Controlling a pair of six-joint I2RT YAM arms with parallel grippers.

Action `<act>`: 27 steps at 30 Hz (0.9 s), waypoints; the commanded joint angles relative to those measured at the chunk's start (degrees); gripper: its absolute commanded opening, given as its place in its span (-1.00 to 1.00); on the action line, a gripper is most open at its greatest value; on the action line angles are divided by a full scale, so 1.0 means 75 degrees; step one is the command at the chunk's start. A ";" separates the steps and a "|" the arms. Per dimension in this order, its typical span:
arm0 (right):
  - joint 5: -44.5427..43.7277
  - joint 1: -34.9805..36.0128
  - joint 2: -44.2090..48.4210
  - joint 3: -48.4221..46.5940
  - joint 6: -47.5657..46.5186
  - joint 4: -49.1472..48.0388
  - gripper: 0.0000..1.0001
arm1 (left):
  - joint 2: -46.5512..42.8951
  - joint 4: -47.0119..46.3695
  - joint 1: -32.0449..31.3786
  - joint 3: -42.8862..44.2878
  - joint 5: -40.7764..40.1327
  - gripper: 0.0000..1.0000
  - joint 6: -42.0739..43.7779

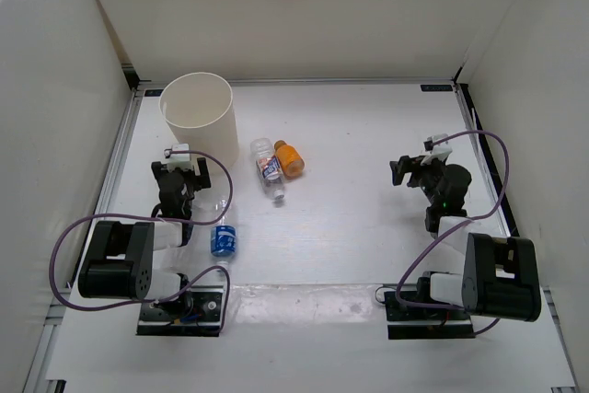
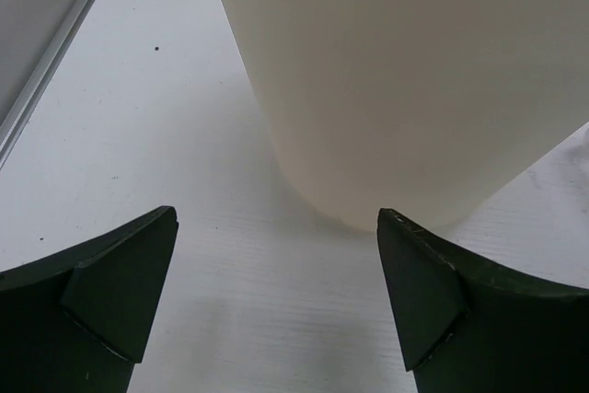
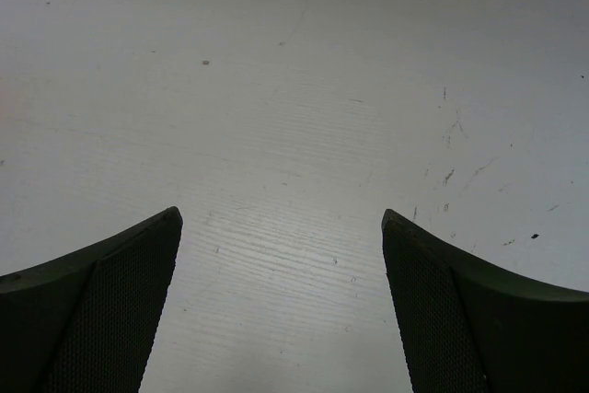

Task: Put the plastic bottles in the bin

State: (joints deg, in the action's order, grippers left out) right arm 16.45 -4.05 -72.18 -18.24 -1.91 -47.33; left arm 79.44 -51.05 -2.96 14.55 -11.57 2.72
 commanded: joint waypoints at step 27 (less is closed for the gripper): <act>-0.1537 0.0611 0.0039 -0.0310 0.0044 -0.0134 0.81 | -0.0431 -0.0364 0.0032 -0.0087 0.0219 1.00 0.0035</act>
State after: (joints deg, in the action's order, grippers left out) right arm 4.49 0.84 -72.12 -18.24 -1.89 -46.70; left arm 79.05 -51.16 -2.94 14.46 -11.22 2.74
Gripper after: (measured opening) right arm 0.905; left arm 1.000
